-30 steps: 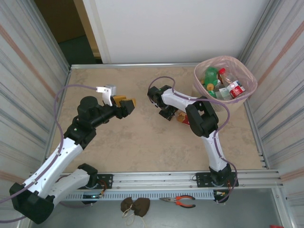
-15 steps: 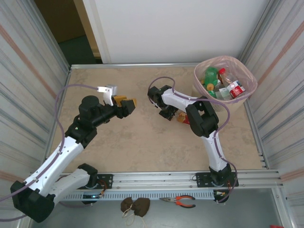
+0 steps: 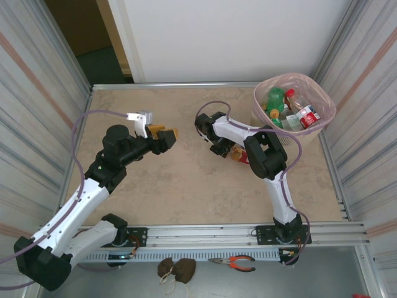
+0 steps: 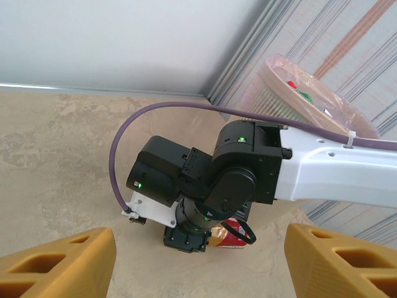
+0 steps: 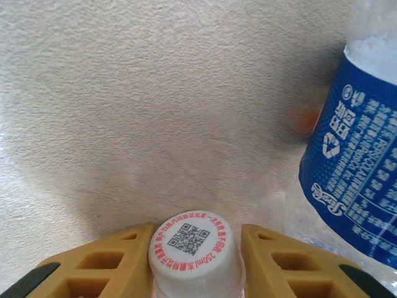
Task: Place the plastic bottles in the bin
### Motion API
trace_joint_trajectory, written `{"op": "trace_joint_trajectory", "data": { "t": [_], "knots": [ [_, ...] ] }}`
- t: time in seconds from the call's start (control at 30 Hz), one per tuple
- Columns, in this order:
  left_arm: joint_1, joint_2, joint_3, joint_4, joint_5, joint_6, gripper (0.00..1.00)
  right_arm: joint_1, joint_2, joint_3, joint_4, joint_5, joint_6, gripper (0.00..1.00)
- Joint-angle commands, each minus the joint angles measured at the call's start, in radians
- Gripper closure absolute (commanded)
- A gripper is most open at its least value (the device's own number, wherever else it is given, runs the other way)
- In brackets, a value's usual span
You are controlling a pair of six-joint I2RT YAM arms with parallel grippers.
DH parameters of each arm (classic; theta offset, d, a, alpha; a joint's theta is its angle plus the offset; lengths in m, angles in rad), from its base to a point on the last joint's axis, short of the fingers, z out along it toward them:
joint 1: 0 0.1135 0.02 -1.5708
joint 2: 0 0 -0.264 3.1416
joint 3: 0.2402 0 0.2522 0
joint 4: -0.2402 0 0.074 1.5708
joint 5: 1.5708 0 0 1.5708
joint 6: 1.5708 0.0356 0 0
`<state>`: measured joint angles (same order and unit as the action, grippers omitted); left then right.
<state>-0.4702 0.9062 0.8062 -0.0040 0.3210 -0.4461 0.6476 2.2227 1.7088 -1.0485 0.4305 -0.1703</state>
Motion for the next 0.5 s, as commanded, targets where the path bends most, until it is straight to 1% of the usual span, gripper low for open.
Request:
{"op": "trace_joint_trajectory", "data": {
  "t": [0.0, 0.23, 0.47],
  "knots": [
    [0.008, -0.016, -0.012, 0.009, 0.012, -0.005, 0.28, 0.000, -0.060, -0.016, -0.031, 0.016, -0.015, 0.66],
    [0.008, -0.015, -0.014, 0.018, 0.014, -0.010, 0.28, 0.009, -0.164, -0.008, -0.028, -0.032, 0.019, 0.71],
    [0.008, -0.010, -0.017, 0.030, 0.020, -0.014, 0.28, 0.007, -0.313, 0.012, -0.033, -0.121, 0.082, 0.71]
  ]
}}
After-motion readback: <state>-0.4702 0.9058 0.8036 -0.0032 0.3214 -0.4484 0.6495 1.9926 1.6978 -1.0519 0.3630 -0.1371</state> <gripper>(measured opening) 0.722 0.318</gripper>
